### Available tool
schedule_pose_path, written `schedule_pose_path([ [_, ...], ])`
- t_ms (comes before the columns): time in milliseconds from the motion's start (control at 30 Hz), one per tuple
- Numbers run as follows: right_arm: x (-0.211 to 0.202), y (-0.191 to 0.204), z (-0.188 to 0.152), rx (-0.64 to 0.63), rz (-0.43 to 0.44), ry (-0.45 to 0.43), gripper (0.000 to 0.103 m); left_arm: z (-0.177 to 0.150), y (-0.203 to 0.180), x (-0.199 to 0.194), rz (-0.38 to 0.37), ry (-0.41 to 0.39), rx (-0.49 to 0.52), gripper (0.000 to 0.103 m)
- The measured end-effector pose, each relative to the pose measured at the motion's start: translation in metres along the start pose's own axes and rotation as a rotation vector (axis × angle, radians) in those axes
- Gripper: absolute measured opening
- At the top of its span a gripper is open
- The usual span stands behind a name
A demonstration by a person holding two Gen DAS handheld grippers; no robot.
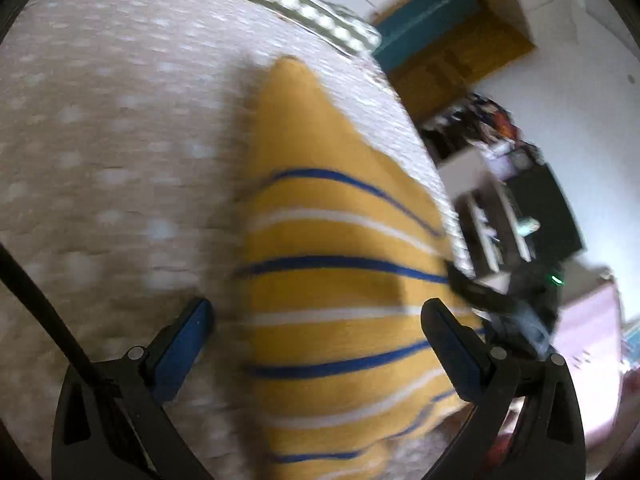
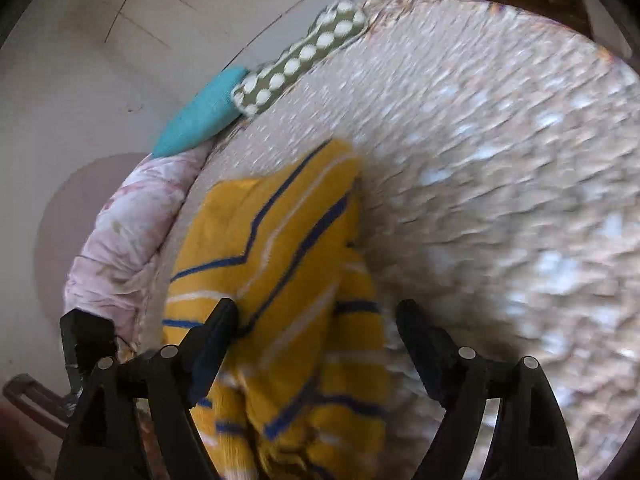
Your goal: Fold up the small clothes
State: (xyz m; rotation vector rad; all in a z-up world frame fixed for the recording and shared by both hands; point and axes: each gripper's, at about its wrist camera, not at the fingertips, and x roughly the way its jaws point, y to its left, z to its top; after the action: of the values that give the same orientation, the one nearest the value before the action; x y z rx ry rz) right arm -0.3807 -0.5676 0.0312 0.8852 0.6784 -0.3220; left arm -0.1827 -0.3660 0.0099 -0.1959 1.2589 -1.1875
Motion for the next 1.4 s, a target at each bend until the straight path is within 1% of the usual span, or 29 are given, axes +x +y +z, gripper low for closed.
schedule_pose_path([
  [33, 0.008, 0.006, 0.002, -0.002, 0.025, 0.01, 0.053, 0.0, -0.006, 0.003, -0.023, 0.02, 0.003, 0.08],
  [67, 0.015, 0.011, 0.004, 0.016, 0.069, 0.038, 0.051, 0.0, -0.014, 0.003, 0.034, 0.01, 0.023, 0.075],
  [100, 0.019, 0.017, 0.005, 0.03, 0.066, 0.033, 0.048, -0.001, -0.023, 0.0, 0.073, -0.002, 0.066, 0.072],
  [167, 0.021, 0.037, 0.009, 0.007, 0.069, 0.014, 0.041, 0.003, -0.036, -0.011, 0.109, -0.021, 0.116, 0.056],
  [200, 0.019, 0.044, 0.013, 0.008, 0.102, 0.005, 0.039, 0.007, -0.041, -0.019, 0.115, -0.03, 0.123, 0.052],
  [233, 0.012, 0.053, 0.018, 0.016, 0.163, -0.02, 0.037, 0.012, -0.045, -0.027, 0.116, -0.043, 0.128, 0.052],
  [333, -0.005, 0.062, 0.025, 0.032, 0.279, -0.085, 0.036, 0.024, -0.062, -0.053, 0.153, -0.089, 0.18, 0.052],
  [400, -0.01, 0.056, 0.021, 0.043, 0.291, -0.116, 0.036, 0.02, -0.069, -0.058, 0.201, -0.092, 0.228, 0.052],
  [433, -0.009, 0.051, 0.017, 0.043, 0.264, -0.118, 0.036, 0.017, -0.07, -0.055, 0.236, -0.082, 0.251, 0.055],
  [467, -0.006, 0.041, 0.009, 0.042, 0.203, -0.11, 0.036, 0.008, -0.069, -0.047, 0.298, -0.058, 0.286, 0.061],
  [500, -0.003, 0.032, 0.002, 0.043, 0.155, -0.097, 0.036, 0.002, -0.067, -0.041, 0.351, -0.039, 0.31, 0.064],
  [533, 0.001, 0.019, -0.007, 0.043, 0.07, -0.072, 0.036, -0.007, -0.062, -0.031, 0.407, -0.018, 0.332, 0.065],
  [567, 0.003, 0.009, -0.013, 0.043, 0.018, -0.061, 0.038, -0.014, -0.053, -0.023, 0.449, 0.006, 0.345, 0.068],
  [600, -0.004, -0.005, -0.019, 0.06, 0.015, -0.071, 0.037, -0.023, -0.046, -0.017, 0.463, 0.014, 0.348, 0.071],
  [667, -0.019, -0.023, -0.027, 0.117, 0.045, -0.09, 0.038, -0.031, -0.033, -0.019, 0.432, -0.026, 0.308, 0.078],
  [700, -0.027, -0.025, -0.027, 0.117, 0.017, -0.099, 0.038, -0.032, -0.029, -0.024, 0.425, -0.032, 0.278, 0.078],
  [733, -0.037, -0.02, -0.028, 0.084, -0.059, -0.118, 0.039, -0.033, -0.026, -0.029, 0.415, -0.034, 0.252, 0.078],
  [800, -0.051, -0.01, -0.028, 0.025, -0.107, -0.148, 0.039, -0.039, -0.025, -0.047, 0.405, -0.076, 0.219, 0.078],
  [900, -0.075, 0.027, -0.031, -0.079, -0.073, -0.205, 0.039, -0.057, -0.036, -0.072, 0.454, -0.168, 0.229, 0.078],
  [967, -0.077, 0.049, -0.035, -0.133, -0.041, -0.216, 0.039, -0.065, -0.043, -0.084, 0.517, -0.221, 0.241, 0.084],
  [1067, -0.061, 0.072, -0.048, -0.188, 0.025, -0.152, 0.038, -0.082, -0.041, -0.097, 0.569, -0.238, 0.228, 0.085],
  [1100, -0.053, 0.074, -0.054, -0.193, 0.02, -0.126, 0.038, -0.086, -0.039, -0.099, 0.583, -0.234, 0.217, 0.085],
  [1167, -0.037, 0.069, -0.064, -0.181, -0.049, -0.09, 0.038, -0.097, -0.032, -0.104, 0.619, -0.227, 0.19, 0.085],
  [1200, -0.031, 0.063, -0.069, -0.171, -0.133, -0.076, 0.038, -0.103, -0.029, -0.104, 0.64, -0.223, 0.183, 0.085],
  [1233, -0.032, 0.057, -0.076, -0.166, -0.172, -0.073, 0.04, -0.106, -0.027, -0.103, 0.671, -0.216, 0.177, 0.085],
  [1267, -0.038, 0.05, -0.082, -0.157, -0.167, -0.086, 0.04, -0.111, -0.023, -0.102, 0.721, -0.207, 0.175, 0.085],
  [1300, -0.046, 0.046, -0.088, -0.146, -0.155, -0.104, 0.043, -0.114, -0.019, -0.099, 0.748, -0.199, 0.176, 0.085],
  [1367, -0.063, 0.041, -0.097, -0.145, -0.18, -0.134, 0.047, -0.127, -0.007, -0.094, 0.779, -0.169, 0.161, 0.085],
  [1400, -0.069, 0.039, -0.102, -0.149, -0.189, -0.149, 0.048, -0.131, 0.0, -0.095, 0.775, -0.154, 0.146, 0.085],
])
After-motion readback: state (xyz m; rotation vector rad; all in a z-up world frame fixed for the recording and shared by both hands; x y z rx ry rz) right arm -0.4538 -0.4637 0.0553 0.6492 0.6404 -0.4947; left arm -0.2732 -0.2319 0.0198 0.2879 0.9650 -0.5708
